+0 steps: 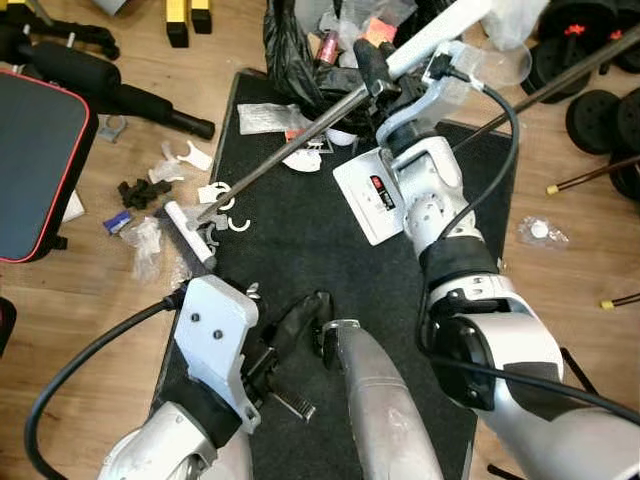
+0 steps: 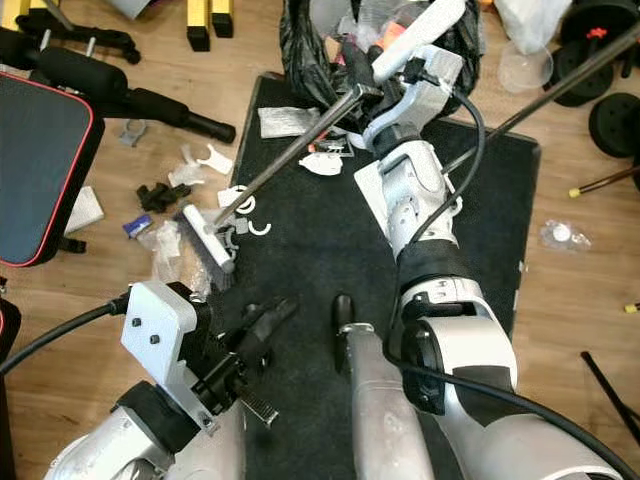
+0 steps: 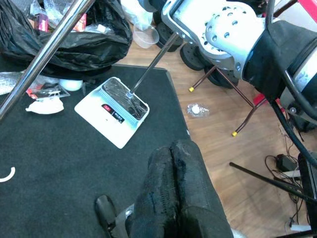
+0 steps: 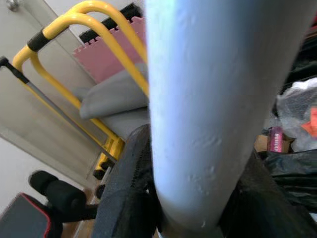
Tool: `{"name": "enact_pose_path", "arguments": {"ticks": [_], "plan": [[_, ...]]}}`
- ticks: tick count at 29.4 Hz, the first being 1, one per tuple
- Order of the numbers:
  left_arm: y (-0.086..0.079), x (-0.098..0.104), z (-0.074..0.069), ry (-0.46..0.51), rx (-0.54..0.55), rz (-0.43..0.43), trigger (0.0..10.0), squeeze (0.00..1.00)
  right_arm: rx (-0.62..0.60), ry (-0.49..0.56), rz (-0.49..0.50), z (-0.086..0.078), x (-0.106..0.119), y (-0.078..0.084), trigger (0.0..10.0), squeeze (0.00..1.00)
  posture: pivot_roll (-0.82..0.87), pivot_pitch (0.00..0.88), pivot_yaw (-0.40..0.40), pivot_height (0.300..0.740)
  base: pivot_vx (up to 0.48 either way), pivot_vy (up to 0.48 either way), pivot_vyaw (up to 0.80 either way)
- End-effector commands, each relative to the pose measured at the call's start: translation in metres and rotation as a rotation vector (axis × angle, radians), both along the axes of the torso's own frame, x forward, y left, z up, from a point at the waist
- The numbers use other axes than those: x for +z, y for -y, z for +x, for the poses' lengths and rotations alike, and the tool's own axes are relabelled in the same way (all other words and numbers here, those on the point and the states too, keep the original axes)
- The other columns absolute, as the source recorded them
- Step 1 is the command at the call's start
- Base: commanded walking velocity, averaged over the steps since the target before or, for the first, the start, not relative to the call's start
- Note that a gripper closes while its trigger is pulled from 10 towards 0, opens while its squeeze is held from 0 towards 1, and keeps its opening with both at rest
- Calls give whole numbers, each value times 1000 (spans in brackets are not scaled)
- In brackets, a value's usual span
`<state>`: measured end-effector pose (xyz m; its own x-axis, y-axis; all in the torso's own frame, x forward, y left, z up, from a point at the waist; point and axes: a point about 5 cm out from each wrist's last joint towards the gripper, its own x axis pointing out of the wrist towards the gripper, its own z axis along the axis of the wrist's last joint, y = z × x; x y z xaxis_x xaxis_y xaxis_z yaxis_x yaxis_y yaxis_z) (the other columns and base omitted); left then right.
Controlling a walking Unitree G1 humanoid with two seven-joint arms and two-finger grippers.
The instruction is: Sweep floor
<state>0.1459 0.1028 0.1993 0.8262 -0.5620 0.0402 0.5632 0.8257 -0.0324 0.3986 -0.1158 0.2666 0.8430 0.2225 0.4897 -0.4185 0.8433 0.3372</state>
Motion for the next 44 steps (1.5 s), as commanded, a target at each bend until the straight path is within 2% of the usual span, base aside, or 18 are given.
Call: {"name": "enact_pose_path", "arguments": {"ticks": [1, 6, 8, 14, 15, 16, 17, 22, 25, 28, 33, 36, 41, 44], "plan": [[1, -4, -3, -51, -20, -1, 10000, 0, -147, -4, -115, -2, -6, 26, 10000, 0, -4, 651, -159, 740, 0, 0, 0], [0, -4, -1, -58, -14, 10, 10000, 0, -206, 16, -148, -4, 4, 40, 10000, 0, -23, 623, -160, 740, 0, 0, 0], [-1, -3, 2, -59, -2, 23, 10000, 0, -238, 46, -154, -10, 18, 49, 10000, 0, -43, 588, -163, 740, 0, 0, 0], [-1, -2, 5, -59, 8, 32, 10000, 0, -260, 65, -148, -15, 28, 53, 10000, 0, -54, 569, -165, 740, 0, 0, 0], [-1, -3, 10, -54, 11, 33, 10000, 0, -271, 68, -144, -18, 30, 55, 10000, 0, -73, 528, -170, 740, 0, 0, 0], [-1, -3, 10, -54, 11, 33, 10000, 0, -271, 68, -144, -18, 30, 55, 10000, 0, -73, 528, -170, 740, 0, 0, 0], [0, -6, 21, -43, 13, 32, 10000, 0, -284, 51, -140, -20, 30, 58, 10000, 0, -86, 501, -170, 740, 0, 0, 0], [0, -7, 26, -39, 12, 33, 10000, 0, -303, 27, -138, -21, 28, 60, 10000, 0, -87, 497, -169, 740, 0, 0, 0], [1, -9, 34, -38, 15, 37, 10000, 0, -314, -44, -108, -24, 25, 67, 10000, 0, -100, 467, -166, 740, 0, 0, 0], [1, -9, 36, -37, 16, 38, 10000, 0, -314, -56, -101, -24, 25, 68, 10000, 0, -101, 465, -165, 740, 0, 0, 0], [0, -10, 40, -35, 18, 39, 10000, 0, -288, -56, -59, -30, 40, 71, 10000, 0, -107, 453, -165, 740, 0, 0, 0], [0, -11, 41, -34, 18, 38, 10000, 0, -279, -79, -59, -32, 42, 73, 10000, 0, -117, 449, -166, 740, 0, 0, 0], [-1, -12, 44, -32, 16, 34, 10000, 0, -300, -176, -106, -40, 39, 86, 10000, 0, -129, 447, -168, 740, 0, 0, 0], [-1, -12, 44, -32, 16, 34, 10000, 0, -300, -176, -106, -40, 39, 86, 10000, 0, -129, 447, -168, 740, 0, 0, 0]]}}
